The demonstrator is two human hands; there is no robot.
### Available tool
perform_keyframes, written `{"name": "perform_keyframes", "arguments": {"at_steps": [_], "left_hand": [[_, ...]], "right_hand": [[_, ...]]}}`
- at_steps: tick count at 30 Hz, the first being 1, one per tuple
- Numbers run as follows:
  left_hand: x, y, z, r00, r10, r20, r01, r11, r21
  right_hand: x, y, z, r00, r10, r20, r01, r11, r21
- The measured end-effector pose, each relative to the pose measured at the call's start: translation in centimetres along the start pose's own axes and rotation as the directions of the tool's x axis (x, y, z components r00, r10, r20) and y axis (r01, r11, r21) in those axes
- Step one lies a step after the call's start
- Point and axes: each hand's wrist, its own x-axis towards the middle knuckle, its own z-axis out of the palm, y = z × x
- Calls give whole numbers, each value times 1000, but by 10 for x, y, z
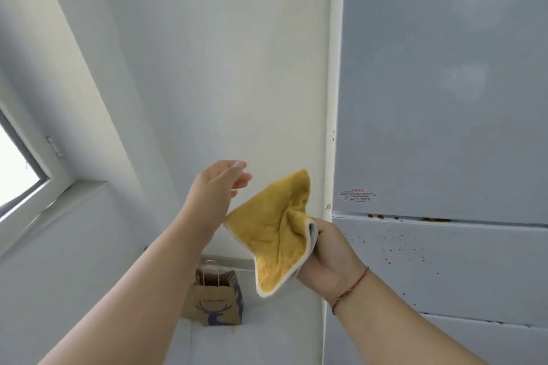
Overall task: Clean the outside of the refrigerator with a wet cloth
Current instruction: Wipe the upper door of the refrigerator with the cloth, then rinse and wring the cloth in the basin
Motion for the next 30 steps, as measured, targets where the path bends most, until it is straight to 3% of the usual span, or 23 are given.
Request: {"name": "perform_keyframes", "arguments": {"at_steps": [6, 8, 12, 15, 17, 20, 23, 26, 30], "left_hand": [[-37, -27, -14, 968, -252, 3, 249, 956, -153], [-54, -33, -18, 959, -280, -49, 265, 942, -205], [-95, -44, -27, 924, -215, -315, 163, 970, -182], [-136, -52, -35, 863, -46, -503, 88, 994, 59], [-166, -57, -41, 831, 50, -554, 74, 977, 198], [-204, -61, -47, 916, 1, -402, 86, 976, 199], [-244, -74, -68, 933, -134, -333, 212, 954, 211], [-282, -88, -90, 879, -201, -433, 307, 933, 189], [-350, -106, -142, 715, -277, -642, 385, 922, 30]], "right_hand": [[7, 5, 11, 987, 106, 119, -117, 989, 94], [2, 9, 16, 971, 159, 178, -189, 968, 165], [-8, 28, 24, 944, 258, 206, -294, 940, 170], [-13, 54, 31, 923, 328, 201, -361, 920, 153], [-17, 76, 41, 900, 381, 211, -415, 898, 149], [-21, 112, 53, 856, 453, 249, -490, 865, 110], [-29, 158, 74, 792, 566, 229, -578, 816, -18], [-38, 203, 86, 725, 654, 217, -638, 756, -148], [-62, 286, 113, 605, 767, 216, -725, 642, -250]]}}
